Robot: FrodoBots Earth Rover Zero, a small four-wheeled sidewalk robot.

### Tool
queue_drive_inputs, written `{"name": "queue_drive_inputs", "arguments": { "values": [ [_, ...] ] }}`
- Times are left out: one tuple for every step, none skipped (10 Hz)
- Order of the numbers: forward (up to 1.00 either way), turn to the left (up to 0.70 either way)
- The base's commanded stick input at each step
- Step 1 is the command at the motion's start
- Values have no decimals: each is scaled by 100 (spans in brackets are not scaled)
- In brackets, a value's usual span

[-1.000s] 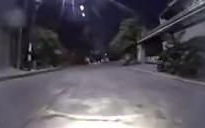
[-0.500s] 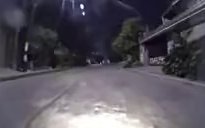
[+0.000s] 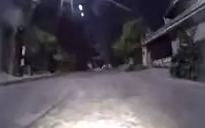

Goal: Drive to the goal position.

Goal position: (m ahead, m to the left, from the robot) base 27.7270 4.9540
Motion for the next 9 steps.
{"name": "queue_drive_inputs", "arguments": {
  "values": [
    [100,5],
    [100,5],
    [100,4],
    [100,-26],
    [100,-39],
    [100,-27],
    [100,-5],
    [100,5],
    [100,5]
  ]
}}
